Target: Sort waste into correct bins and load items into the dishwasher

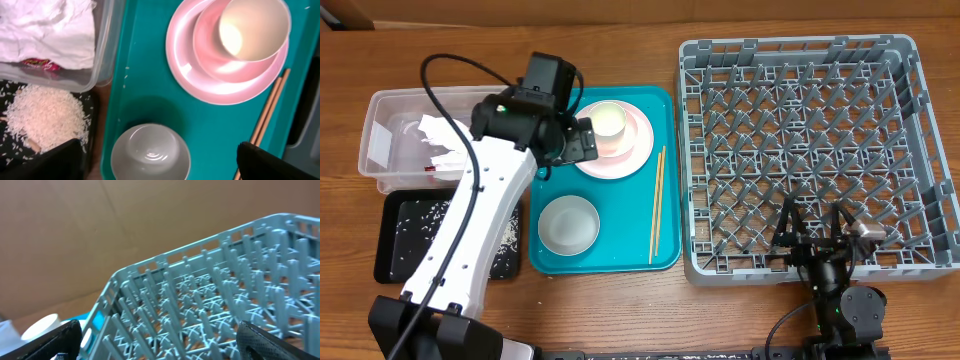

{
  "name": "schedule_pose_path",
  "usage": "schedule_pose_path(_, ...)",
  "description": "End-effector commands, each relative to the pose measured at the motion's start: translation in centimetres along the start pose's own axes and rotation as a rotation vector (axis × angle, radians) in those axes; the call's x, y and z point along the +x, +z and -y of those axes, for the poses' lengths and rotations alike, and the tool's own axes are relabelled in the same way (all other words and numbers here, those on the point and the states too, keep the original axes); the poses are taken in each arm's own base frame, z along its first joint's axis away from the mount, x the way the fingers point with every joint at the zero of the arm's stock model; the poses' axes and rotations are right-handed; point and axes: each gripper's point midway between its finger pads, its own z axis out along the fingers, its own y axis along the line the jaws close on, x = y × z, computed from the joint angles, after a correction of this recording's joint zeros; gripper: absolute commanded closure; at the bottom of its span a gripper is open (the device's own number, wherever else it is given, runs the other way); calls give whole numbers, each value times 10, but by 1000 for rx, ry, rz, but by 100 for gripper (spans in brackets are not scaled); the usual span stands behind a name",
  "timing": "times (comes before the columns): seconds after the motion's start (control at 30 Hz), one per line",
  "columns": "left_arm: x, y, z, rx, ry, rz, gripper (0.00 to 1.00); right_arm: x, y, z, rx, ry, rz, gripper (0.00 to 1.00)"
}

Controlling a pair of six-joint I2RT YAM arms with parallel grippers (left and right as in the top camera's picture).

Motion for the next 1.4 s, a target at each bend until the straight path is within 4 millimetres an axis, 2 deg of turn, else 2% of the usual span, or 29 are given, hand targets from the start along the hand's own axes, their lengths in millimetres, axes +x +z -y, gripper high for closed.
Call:
schedule_pose_path(0.0, -1, -7, -2, -6, 5, 10, 0, -3, 0, 13, 66, -10, 28, 0)
schedule_pose_path(0.2, -2, -7, -2, -4, 4, 11, 0, -13, 0, 8, 45, 6, 70, 0)
schedule_pose_path(0.27, -2, -7, -2, -6, 6, 11, 0, -12, 0, 7, 40, 15, 67, 0)
schedule_pose_path(0.6, -9, -6, -9, -12, 17, 26, 0, 1, -1, -21, -125, 112, -14, 0)
schedule_pose_path(0.7, -11, -5, -14, -16, 3, 26, 0, -6, -3, -25, -138, 116, -8, 0)
schedule_pose_path(0.77, -12, -5, -18, -20, -9, 25, 0, -19, -6, -31, -155, 134, 12, 0)
schedule_pose_path(0.83, -13, -4, -22, -24, -21, 26, 0, -43, -12, -41, -173, 149, 47, 0)
schedule_pose_path(1.1, -12, -4, -20, -15, -19, 18, 0, -113, -25, -68, -176, 148, 53, 0)
schedule_pose_path(1.27, -20, -4, -34, -46, -55, 39, 0, -142, -18, -100, -241, 145, -68, 0)
schedule_pose_path(1.37, -26, -5, -42, -11, -115, 35, 0, -152, -9, -116, -257, 150, -173, 0)
